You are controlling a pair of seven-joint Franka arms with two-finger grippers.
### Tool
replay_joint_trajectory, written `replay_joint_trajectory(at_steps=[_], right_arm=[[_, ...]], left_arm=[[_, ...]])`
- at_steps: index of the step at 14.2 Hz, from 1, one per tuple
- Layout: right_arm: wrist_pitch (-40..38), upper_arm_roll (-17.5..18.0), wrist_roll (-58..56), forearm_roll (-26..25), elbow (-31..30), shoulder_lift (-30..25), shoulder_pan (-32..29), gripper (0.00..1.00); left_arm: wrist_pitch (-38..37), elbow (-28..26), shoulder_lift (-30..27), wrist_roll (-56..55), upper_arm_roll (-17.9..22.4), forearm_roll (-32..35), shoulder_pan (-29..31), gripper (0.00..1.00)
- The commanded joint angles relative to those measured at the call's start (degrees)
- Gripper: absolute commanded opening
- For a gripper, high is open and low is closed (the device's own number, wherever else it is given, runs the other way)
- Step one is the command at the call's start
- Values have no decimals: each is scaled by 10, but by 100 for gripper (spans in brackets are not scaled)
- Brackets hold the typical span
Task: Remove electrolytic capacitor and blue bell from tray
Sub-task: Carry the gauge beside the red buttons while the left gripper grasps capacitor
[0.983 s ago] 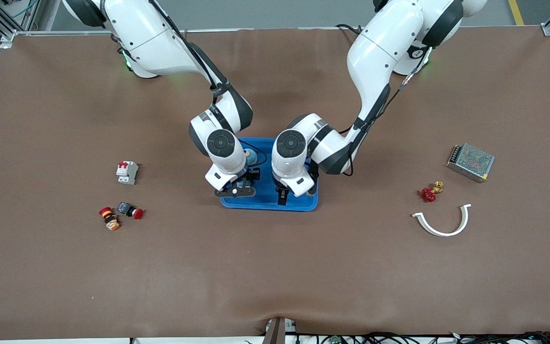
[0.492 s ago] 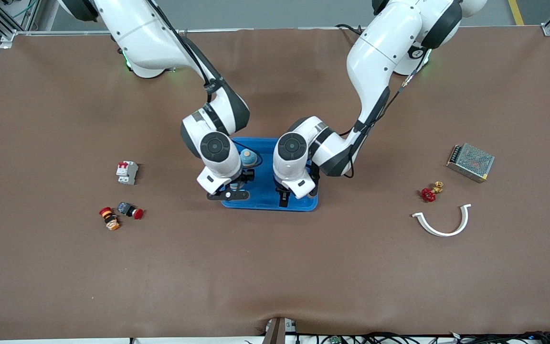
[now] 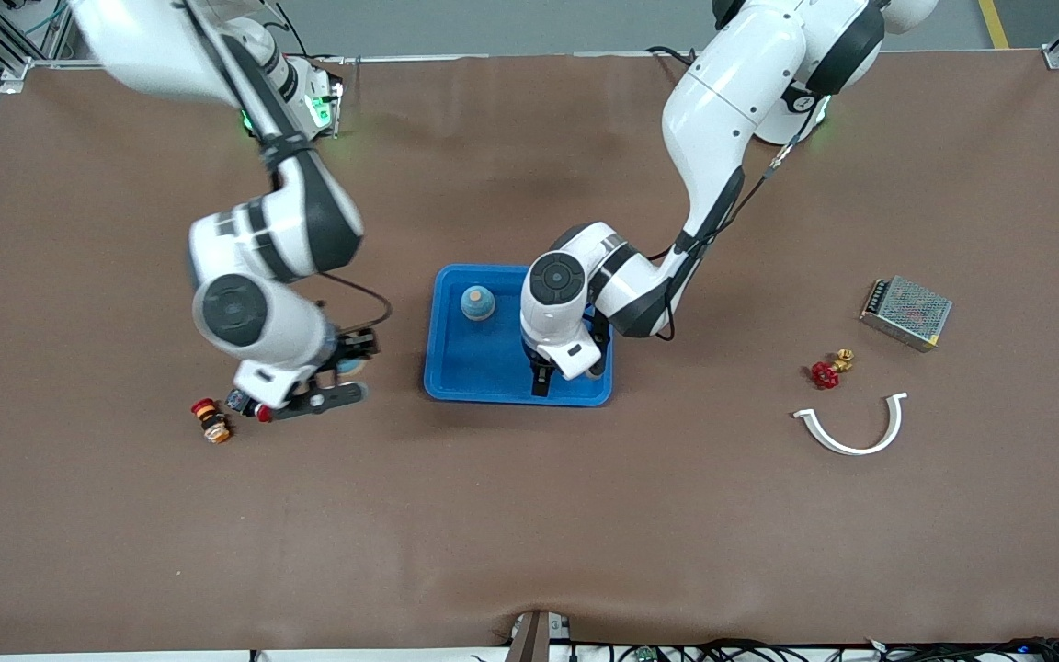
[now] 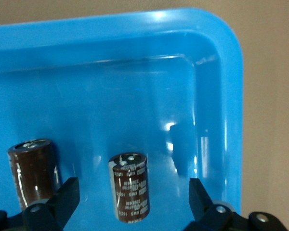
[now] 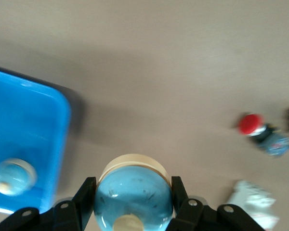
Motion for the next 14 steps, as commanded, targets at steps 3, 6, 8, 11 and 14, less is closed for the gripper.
replay_joint_trajectory(at_steps=[3, 6, 8, 11, 14], right_arm=[[-2, 13, -262, 6, -9, -1, -158, 39], [8, 12, -347, -3, -15, 6, -208, 39], [20, 11, -395, -7, -32, 5, -232, 39], [88, 11, -465, -11, -97, -3, -267, 39], [169, 11, -490, -14, -151, -1, -288, 39]], left_arm=[[3, 17, 11, -2, 9, 12, -9, 94], [3, 17, 11, -2, 9, 12, -8, 83], [3, 17, 11, -3, 9, 12, -8, 47], [3, 17, 10, 5, 9, 12, -8, 0], [2, 17, 7, 16, 9, 12, -7, 0]])
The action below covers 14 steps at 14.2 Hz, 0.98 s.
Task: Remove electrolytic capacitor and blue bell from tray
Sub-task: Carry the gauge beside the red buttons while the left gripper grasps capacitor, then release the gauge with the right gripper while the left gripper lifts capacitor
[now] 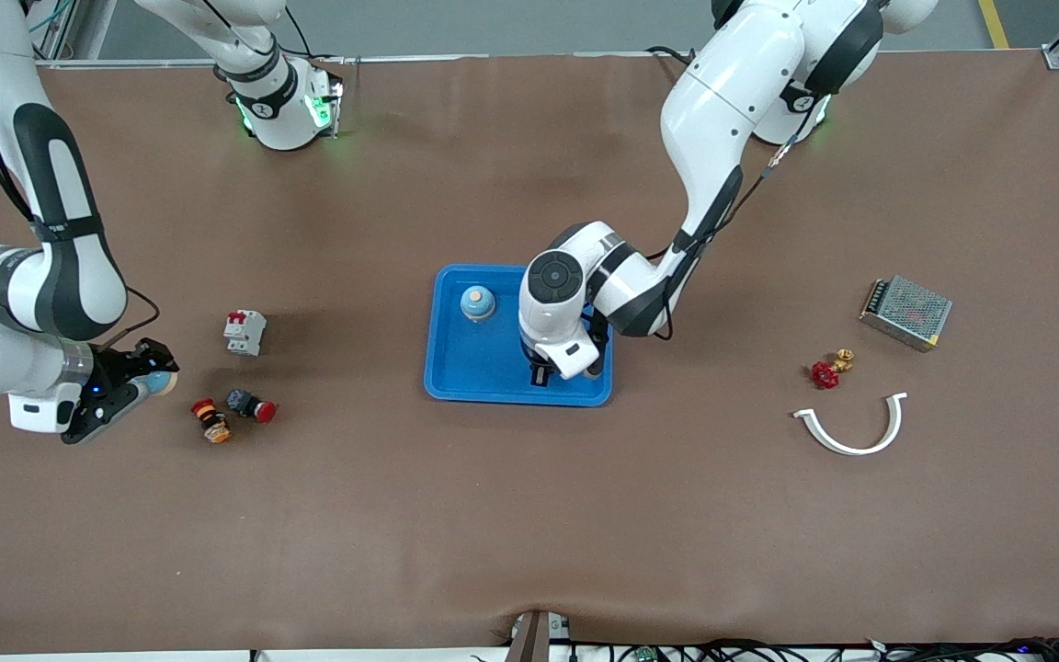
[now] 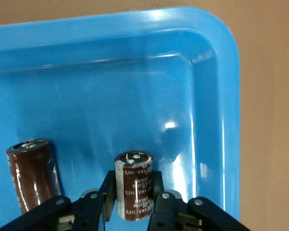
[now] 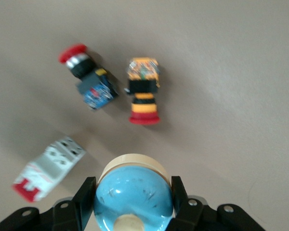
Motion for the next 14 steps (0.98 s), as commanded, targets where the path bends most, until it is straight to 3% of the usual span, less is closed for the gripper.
replay_joint_trajectory(at_steps=[1, 7, 14], right_arm=[[63, 12, -18, -12, -59, -13, -17, 39], [153, 12, -53, -19, -106, -1, -27, 39], [195, 12, -83, -36, -121, 19, -53, 39]], left_arm=[[-2, 15, 5, 11, 7, 12, -5, 0], [-91, 37, -13, 70, 3, 11, -1, 0], [-193, 29, -110, 341, -6, 4, 19, 0]])
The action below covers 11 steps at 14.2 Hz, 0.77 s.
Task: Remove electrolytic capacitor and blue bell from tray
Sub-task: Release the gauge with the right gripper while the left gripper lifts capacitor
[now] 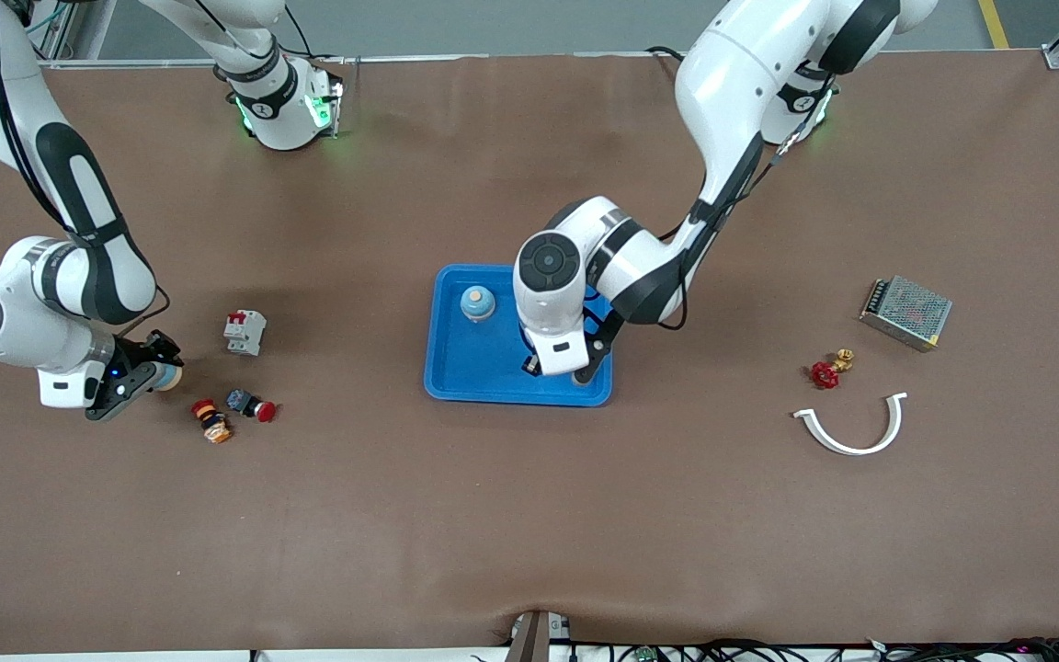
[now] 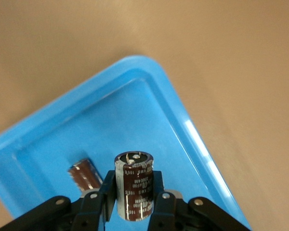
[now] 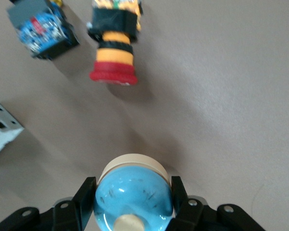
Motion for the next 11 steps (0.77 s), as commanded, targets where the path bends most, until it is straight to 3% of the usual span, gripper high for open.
replay_joint_trajectory(at_steps=[1, 4, 7, 8, 9, 11], right_arm=[[47, 11, -12, -8, -30, 3, -15, 39], [90, 12, -11, -8, -52, 8, -15, 39], [89, 12, -11, -8, -50, 8, -14, 41], [86, 12, -10, -8, -48, 8, -14, 85], [82, 12, -8, -8, -47, 8, -14, 100], [62, 13, 0, -1, -37, -3, -14, 100]], left_arm=[[-60, -19, -50, 107, -9, 2, 14, 0], [-131, -53, -96, 284, -9, -30, 37, 0], [-130, -155, -175, 408, -10, -30, 65, 0], [-118, -202, -211, 445, -10, -30, 76, 0], [-89, -253, -249, 480, -10, -30, 92, 0], [-42, -342, -312, 541, -10, -30, 117, 0]])
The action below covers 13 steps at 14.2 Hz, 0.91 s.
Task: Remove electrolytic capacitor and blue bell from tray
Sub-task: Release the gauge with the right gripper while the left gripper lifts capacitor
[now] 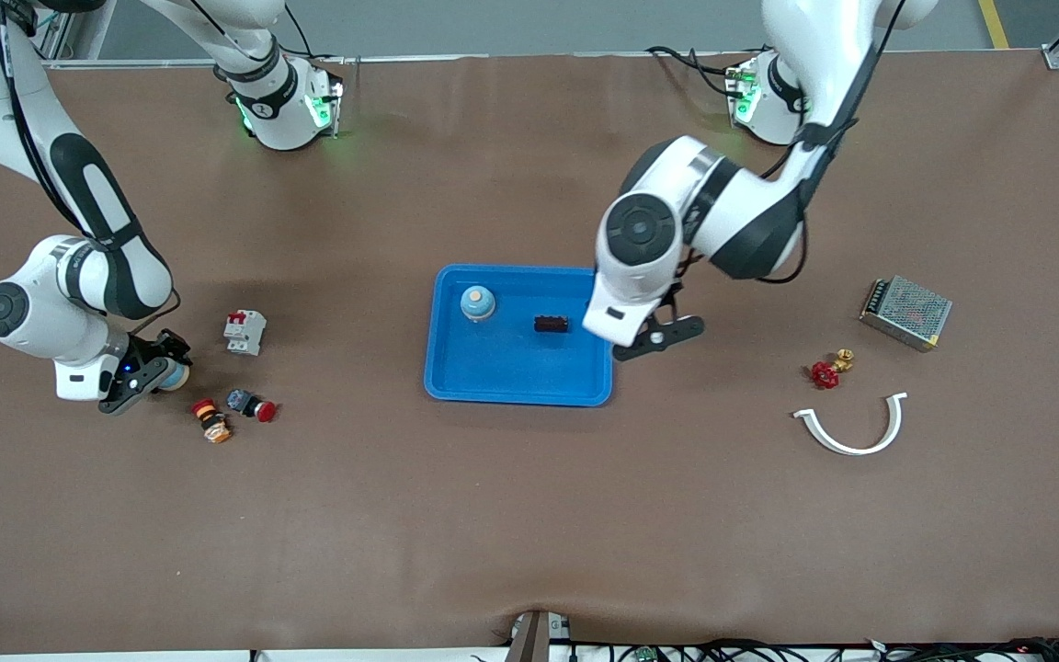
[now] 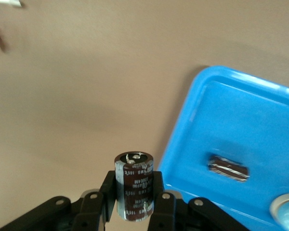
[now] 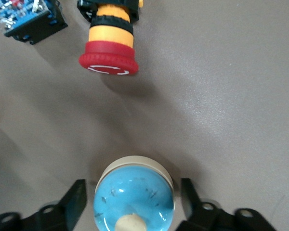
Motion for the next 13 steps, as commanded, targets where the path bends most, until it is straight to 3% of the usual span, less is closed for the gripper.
replay_joint_trajectory(at_steps=[1, 4, 7, 10, 13], right_arm=[[-67, 10, 13, 2, 25, -22, -9, 100], [-265, 14, 88, 2, 126, -44, 5, 100], [-415, 16, 192, 4, 220, -55, 48, 100], [-491, 31, 353, 60, 260, -87, 99, 100], [-506, 32, 507, 113, 256, -113, 173, 100]], left_arm=[[54, -156, -118, 93, -5, -9, 40, 0], [56, -199, -143, 170, -4, -9, 62, 0], [62, -224, -154, 222, -4, -8, 75, 0], [128, -297, -191, 265, -4, -8, 92, 0], [201, -371, -218, 286, -4, -8, 102, 0]])
